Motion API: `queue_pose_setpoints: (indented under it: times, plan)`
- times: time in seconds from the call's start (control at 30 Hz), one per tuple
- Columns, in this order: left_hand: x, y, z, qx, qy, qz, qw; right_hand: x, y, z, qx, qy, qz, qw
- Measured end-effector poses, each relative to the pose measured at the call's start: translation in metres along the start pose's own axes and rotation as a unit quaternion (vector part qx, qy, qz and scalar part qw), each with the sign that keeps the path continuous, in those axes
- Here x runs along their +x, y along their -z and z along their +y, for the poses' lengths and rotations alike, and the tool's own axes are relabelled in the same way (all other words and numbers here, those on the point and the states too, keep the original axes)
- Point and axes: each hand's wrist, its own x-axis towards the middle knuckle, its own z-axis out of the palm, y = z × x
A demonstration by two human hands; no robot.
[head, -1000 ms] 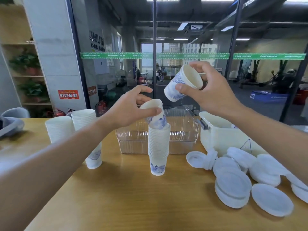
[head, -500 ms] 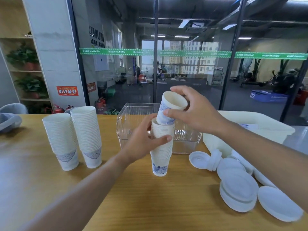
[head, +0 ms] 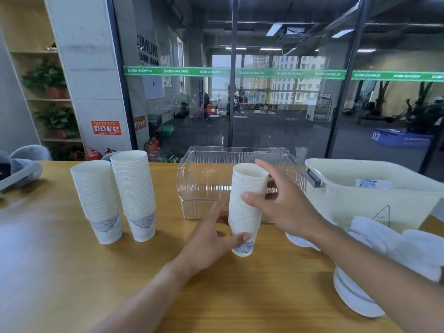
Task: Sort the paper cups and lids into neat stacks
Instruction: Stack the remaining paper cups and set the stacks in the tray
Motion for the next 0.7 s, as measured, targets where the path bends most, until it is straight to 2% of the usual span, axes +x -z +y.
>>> queue_pose_setpoints:
  times: [0.13,0.43,0.57,0.7]
  plan:
    - [-0.007,0.008,-0.013,0.059,-0.001,-0.019,0.998,-0.022,-0.026,0.023,0.044,-0.024,0.027,0.998]
    - [-0.034,0.059,-0.038,0.142,0.040,-0.019,0.989,-0.052,-0.083,0.056,0.042,-0.120,-0.011,0.992]
    - [-0.048,0.086,-0.048,0.139,0.076,0.012,0.987,-0.039,-0.102,0.047,0.042,-0.117,-0.033,0.992]
    - [-0.058,0.097,-0.052,0.118,0.077,0.064,0.988,-0.023,-0.131,0.037,0.038,-0.106,-0.044,0.993]
